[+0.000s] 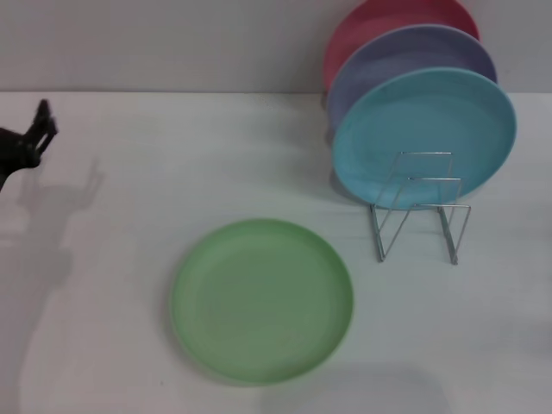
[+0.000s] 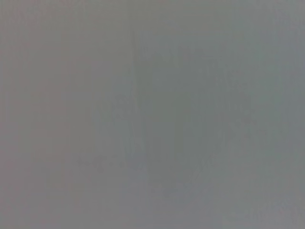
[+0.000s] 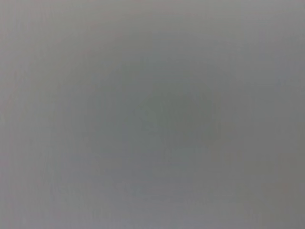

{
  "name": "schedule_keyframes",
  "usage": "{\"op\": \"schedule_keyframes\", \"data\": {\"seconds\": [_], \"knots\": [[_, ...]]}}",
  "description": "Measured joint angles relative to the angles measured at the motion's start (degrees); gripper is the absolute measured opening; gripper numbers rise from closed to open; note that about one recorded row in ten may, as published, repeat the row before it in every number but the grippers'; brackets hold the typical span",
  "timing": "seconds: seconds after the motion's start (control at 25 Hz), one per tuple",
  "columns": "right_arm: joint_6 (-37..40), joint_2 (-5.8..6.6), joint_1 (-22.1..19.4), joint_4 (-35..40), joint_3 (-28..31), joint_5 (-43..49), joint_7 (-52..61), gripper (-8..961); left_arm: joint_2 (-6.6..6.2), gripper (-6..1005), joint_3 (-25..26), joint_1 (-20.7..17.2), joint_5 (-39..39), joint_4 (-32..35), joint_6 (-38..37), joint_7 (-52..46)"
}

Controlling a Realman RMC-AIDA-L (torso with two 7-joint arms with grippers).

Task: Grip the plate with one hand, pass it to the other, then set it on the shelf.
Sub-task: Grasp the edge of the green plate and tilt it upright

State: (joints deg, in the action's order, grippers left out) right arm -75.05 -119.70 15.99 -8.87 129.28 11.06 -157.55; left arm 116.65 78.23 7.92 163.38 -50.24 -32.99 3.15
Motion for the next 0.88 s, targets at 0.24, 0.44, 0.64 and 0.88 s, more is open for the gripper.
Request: {"op": "schedule_keyframes", "data": {"seconds": [0.24,0.44,0.64,0.88], "knots": [[0.00,0.03,0.56,0.10,0.01,0.00,0.10,769,-1.84,826,3.10,-3.29,1.11,-30.19,43.35,-0.50],[-0.01,0.14,0.95,0.27,0.01,0.00,0.14,769,-0.50,826,8.27,0.17,-1.47,-41.91,70.48,2.81],[-0.01,0.17,1.19,0.59,0.02,0.00,0.14,768,1.42,825,15.82,4.51,-14.26,-46.69,90.49,13.46],[-0.01,0.17,1.17,0.86,0.10,0.00,0.13,769,1.59,824,15.03,6.02,-18.71,-45.21,97.42,16.15]]}}
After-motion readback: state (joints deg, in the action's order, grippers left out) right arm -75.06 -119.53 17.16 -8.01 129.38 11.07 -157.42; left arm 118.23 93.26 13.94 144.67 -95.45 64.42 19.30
